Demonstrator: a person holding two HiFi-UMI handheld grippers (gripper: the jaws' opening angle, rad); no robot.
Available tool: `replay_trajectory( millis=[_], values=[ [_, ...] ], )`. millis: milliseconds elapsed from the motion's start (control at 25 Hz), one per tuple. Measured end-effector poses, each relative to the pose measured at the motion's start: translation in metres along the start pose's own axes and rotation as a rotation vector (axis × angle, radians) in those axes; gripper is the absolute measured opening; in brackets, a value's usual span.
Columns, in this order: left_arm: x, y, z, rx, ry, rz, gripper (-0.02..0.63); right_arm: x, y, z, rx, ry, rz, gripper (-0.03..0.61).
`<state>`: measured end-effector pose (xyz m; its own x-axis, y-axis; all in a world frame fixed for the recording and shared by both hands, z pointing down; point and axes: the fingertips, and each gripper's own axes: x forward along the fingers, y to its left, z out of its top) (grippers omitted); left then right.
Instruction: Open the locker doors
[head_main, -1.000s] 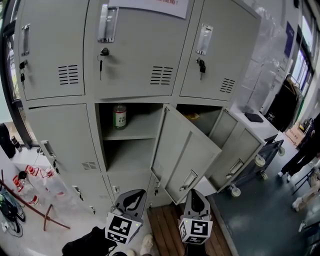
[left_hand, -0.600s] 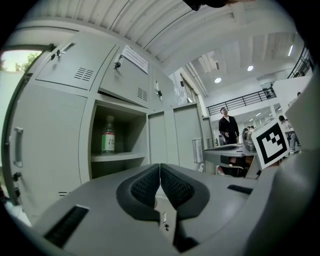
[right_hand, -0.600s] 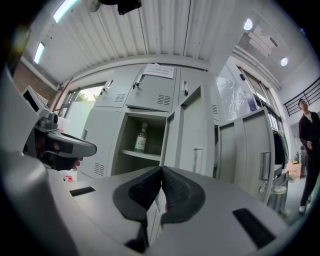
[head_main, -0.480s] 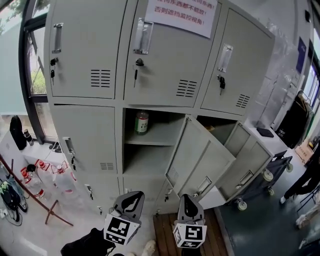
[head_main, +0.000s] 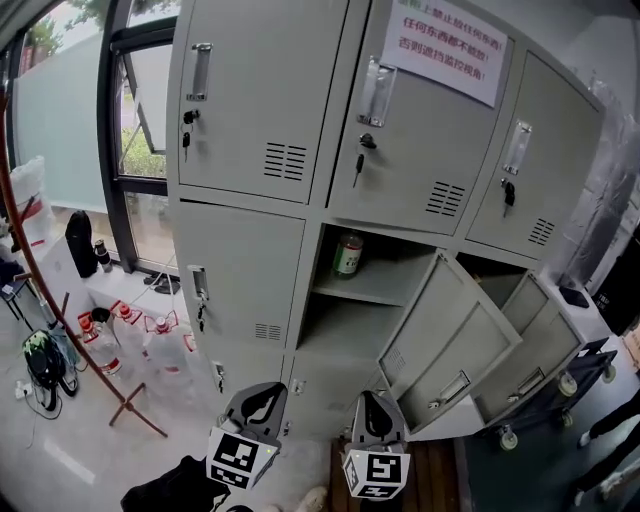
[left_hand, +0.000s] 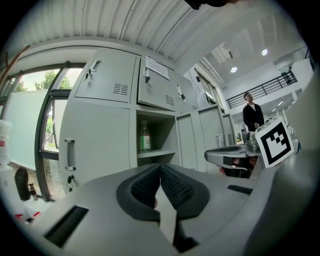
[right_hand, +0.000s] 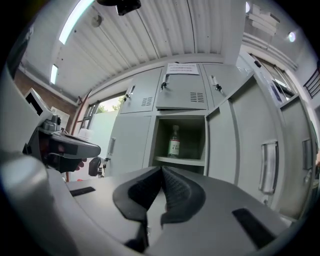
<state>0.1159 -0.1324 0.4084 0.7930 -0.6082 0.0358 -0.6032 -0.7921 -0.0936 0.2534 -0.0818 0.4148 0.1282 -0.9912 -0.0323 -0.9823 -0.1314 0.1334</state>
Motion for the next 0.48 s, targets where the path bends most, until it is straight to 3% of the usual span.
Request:
replay_trajectory(
  millis=[480],
  values=[
    [-0.010, 0.017, -0.003, -0.009, 0.000, 0.041, 0.025, 0.011, 0.020, 0.000, 0.001, -0.002, 0.046, 0.016]
  ],
)
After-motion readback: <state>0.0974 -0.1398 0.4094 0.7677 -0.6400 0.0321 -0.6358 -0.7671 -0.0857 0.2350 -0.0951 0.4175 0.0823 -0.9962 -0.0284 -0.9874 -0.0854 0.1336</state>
